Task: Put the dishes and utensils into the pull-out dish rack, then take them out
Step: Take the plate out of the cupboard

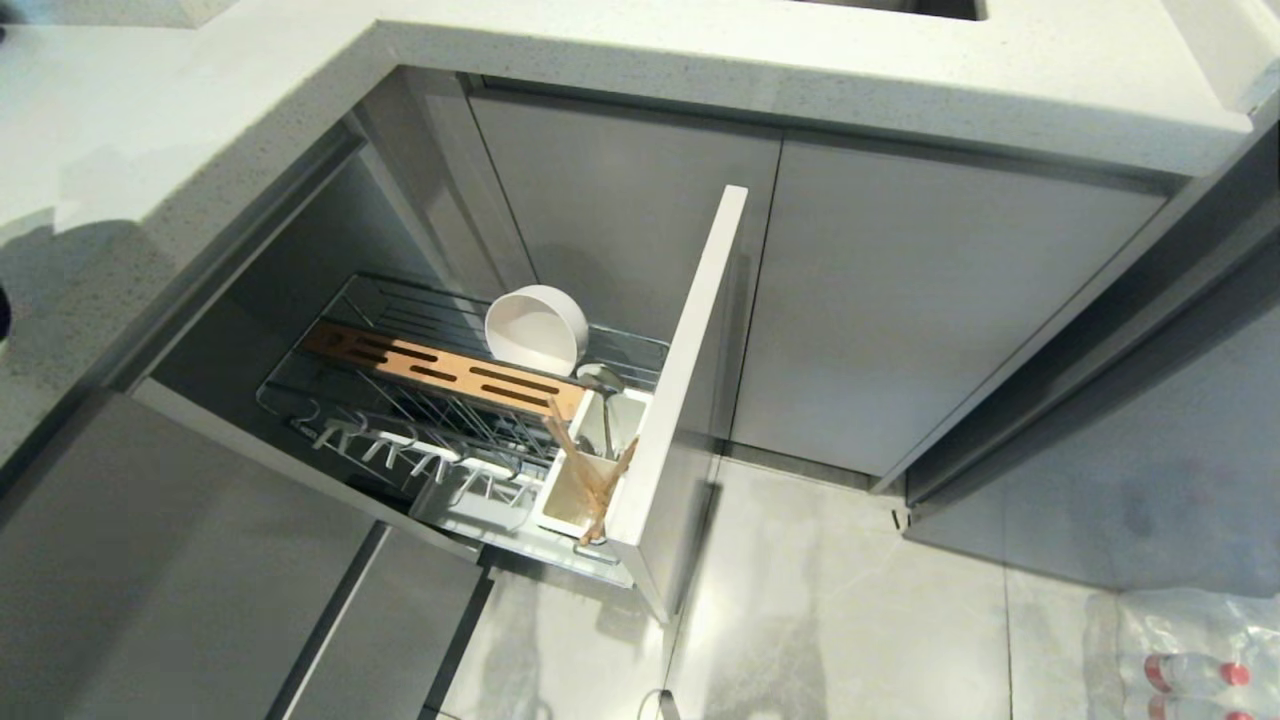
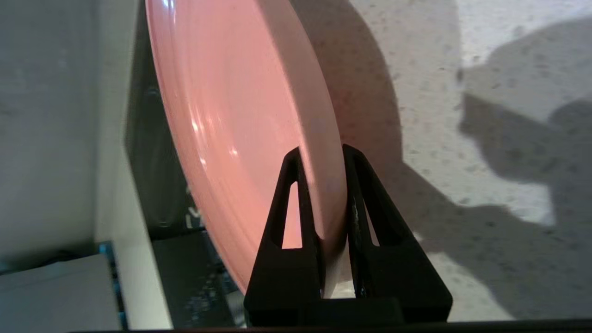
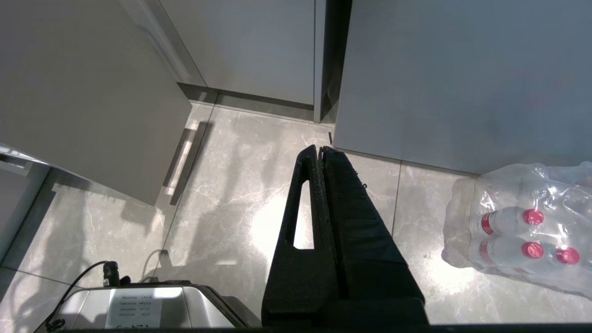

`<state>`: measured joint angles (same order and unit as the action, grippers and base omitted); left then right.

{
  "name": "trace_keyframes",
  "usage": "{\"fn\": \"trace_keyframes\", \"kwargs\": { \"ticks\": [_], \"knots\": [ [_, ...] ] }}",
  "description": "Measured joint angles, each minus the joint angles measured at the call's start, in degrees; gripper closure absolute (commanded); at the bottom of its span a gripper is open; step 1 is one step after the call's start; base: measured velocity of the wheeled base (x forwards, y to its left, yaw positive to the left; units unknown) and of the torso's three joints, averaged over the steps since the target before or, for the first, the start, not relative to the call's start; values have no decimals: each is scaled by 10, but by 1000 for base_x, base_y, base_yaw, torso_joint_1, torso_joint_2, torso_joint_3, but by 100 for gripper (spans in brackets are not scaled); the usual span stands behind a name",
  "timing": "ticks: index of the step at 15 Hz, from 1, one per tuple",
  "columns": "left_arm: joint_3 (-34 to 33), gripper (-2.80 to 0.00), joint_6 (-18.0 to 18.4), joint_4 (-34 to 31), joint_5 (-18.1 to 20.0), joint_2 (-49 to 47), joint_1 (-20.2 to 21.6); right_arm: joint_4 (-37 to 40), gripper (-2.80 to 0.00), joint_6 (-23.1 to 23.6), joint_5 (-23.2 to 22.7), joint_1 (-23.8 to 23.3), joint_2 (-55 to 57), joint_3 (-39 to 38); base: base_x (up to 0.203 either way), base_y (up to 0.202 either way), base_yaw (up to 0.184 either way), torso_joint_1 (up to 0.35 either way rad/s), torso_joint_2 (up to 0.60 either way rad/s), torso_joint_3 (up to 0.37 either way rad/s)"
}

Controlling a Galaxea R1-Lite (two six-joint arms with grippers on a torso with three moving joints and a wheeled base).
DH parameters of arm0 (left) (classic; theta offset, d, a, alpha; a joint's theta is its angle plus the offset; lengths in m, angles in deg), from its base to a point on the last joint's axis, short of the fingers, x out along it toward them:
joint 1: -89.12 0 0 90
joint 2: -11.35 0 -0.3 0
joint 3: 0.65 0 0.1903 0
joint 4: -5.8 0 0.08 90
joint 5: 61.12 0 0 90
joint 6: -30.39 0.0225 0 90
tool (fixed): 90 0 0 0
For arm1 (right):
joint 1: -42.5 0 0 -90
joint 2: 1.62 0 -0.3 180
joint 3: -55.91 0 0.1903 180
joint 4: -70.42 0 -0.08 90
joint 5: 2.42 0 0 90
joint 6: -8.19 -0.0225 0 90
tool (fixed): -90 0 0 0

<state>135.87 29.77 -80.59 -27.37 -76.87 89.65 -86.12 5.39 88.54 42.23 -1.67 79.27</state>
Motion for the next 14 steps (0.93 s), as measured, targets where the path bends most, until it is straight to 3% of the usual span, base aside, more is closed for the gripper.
{"fn": "trace_keyframes", "kwargs": {
  "ticks": [7, 8, 14],
  "knots": [
    [0, 0, -33, -7, 35, -5, 0, 0, 0, 0, 0, 0, 0, 0, 0, 0, 0, 0, 0, 0],
    [-1, -280, -41, -8, 35, -6, 0, 0, 0, 0, 0, 0, 0, 0, 0, 0, 0, 0, 0, 0],
    [0, -280, -64, -3, 32, -5, -1, 0, 0, 0, 0, 0, 0, 0, 0, 0, 0, 0, 0, 0]
  ]
}}
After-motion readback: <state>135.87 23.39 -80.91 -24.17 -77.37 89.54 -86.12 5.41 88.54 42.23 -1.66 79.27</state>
